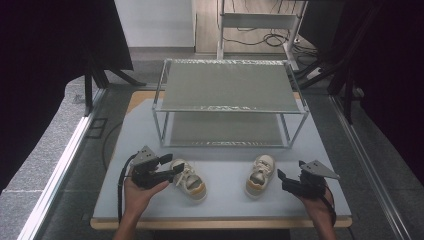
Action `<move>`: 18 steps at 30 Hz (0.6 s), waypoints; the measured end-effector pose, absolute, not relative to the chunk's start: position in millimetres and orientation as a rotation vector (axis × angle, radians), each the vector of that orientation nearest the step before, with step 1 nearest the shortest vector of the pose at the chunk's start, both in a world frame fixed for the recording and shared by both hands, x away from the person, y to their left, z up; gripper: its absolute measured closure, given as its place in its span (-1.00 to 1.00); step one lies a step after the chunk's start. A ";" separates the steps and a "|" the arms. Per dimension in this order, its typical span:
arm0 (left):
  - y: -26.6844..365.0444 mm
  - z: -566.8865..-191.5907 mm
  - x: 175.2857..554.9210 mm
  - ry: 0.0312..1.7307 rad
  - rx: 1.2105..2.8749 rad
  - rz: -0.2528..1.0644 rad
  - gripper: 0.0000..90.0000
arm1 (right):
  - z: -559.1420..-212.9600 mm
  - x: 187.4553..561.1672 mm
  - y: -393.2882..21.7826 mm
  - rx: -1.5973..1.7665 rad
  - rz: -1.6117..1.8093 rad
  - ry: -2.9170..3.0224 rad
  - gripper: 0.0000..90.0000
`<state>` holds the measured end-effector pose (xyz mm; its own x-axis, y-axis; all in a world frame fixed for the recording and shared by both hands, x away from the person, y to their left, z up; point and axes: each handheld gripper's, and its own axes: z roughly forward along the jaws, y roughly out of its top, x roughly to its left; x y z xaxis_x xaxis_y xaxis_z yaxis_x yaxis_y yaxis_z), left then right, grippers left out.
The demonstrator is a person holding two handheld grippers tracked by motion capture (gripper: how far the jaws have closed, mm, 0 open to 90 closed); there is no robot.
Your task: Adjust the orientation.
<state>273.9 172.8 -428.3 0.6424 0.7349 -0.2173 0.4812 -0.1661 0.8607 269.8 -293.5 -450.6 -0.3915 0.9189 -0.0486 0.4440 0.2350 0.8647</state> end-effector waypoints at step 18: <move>170.9 -431.5 274.5 0.969 1.832 0.276 -0.13 | -419.3 257.5 -242.6 1.064 1.269 2.057 -0.56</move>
